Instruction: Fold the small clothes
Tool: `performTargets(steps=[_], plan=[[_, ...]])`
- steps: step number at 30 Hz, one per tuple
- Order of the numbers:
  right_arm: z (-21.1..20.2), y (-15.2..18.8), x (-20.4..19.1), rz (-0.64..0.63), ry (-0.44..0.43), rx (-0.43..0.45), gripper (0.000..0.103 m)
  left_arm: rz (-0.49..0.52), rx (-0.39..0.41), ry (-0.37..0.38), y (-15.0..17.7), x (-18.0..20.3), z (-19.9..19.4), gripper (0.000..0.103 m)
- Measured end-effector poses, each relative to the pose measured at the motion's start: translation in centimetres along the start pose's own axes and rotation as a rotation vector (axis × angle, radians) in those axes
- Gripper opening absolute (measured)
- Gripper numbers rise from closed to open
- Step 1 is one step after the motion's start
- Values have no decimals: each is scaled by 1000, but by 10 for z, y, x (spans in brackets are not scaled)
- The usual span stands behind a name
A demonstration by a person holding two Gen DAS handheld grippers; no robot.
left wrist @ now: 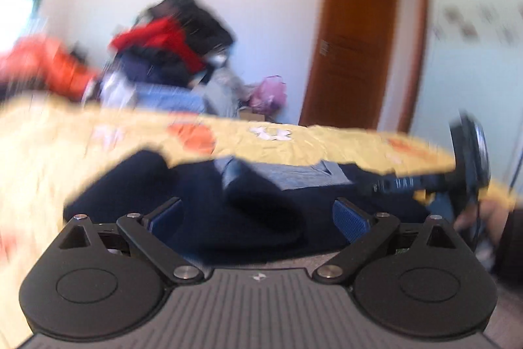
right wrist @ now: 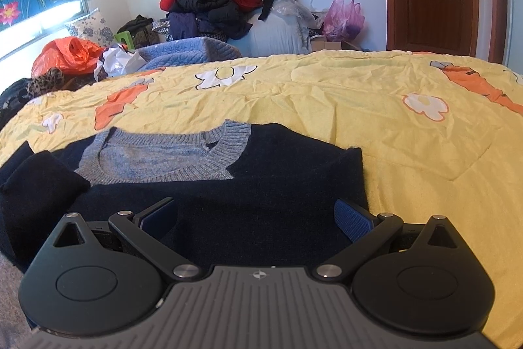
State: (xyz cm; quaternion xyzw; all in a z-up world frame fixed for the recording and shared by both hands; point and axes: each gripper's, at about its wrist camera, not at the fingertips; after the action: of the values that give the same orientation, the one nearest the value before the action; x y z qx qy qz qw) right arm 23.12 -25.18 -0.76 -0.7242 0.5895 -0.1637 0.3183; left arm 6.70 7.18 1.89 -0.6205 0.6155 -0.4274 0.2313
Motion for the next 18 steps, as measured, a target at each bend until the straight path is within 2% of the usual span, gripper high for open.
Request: performTargets(steps=[3,5,7,8,10,13,14,16,18], plan=[[-8,-1,-22,-22,54,-9,96,-266,-19,66,3,-42,1,99],[-28,-1,-52,-77,-63,36,94,-422,23,110,7,-70,-3,99],[-49,0,-97,-229,-161,79,95,-556,18,114,13,-93,-4,99],[-56,2,-122,-328,-181,94,95,-607,11,137,15,-103,-4,99],[-60,7,-167,-511,-182,99,92,-631,31,149,17,-109,-6,98],[-42,11,-209,-667,-129,31,74,-598,19,130,18,-102,-5,98],[-34,11,-218,-685,-112,-1,64,-590,21,126,18,-100,-5,99],[-20,9,-226,-691,-98,-51,57,-592,15,127,16,-100,-2,99],[-12,5,-225,-651,-79,-61,45,-605,9,132,17,-100,2,99]])
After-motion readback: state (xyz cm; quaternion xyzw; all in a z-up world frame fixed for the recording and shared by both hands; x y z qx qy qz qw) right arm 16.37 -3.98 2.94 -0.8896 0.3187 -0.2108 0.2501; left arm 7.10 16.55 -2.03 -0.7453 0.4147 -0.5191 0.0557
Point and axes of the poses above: each gripper's, at about its wrist camera, not at the fingertips, and z roughly the way its jaws point, x to its right, y to its underside, and after that the axes turned 12 degrees about -x, right-handed
